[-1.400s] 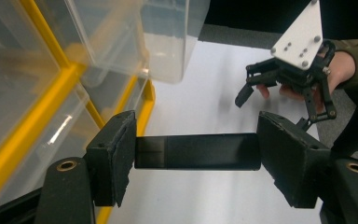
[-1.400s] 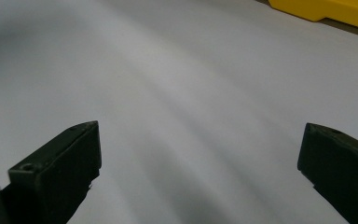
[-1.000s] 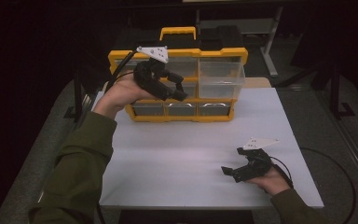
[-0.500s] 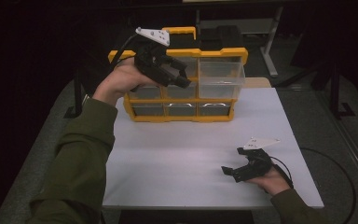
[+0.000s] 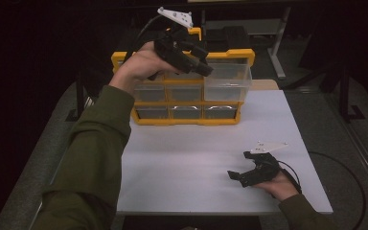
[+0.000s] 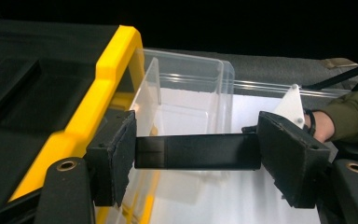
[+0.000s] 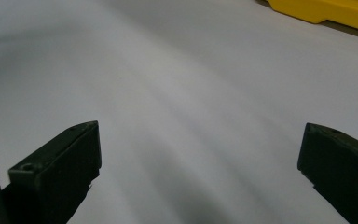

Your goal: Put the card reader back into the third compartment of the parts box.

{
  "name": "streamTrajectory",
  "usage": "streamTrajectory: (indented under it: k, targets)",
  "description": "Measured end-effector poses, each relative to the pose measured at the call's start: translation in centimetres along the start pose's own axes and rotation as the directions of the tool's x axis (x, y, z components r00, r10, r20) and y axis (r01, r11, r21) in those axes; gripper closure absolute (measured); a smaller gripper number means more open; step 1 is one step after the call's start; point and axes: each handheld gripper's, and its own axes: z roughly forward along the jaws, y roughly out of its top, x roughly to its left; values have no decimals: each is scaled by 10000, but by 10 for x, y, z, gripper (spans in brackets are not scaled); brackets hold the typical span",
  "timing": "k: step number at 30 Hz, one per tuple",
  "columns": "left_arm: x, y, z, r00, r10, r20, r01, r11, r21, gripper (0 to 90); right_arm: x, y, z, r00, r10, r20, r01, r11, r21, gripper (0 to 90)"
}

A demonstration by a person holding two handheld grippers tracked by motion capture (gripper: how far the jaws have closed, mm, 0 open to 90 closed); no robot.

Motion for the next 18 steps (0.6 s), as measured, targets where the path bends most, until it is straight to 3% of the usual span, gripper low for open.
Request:
streamTrajectory:
  k: [7, 9, 18]
  targets:
    - [10, 5, 27, 9999, -151, -74, 152, 9996, 220, 296, -2, -1, 0, 10000, 18, -65, -18, 10000, -67, 0]
    - [12, 3, 30, 9992, -326, -235, 328, 9994, 52, 231, -3, 0, -1, 9999, 84, -84, -85, 9999, -107, 0]
    - [2, -18, 5, 9984, -413, -398, 403, 9989, -258, 137, -2, 0, -1, 9999, 103, -40, -103, 9999, -80, 0]
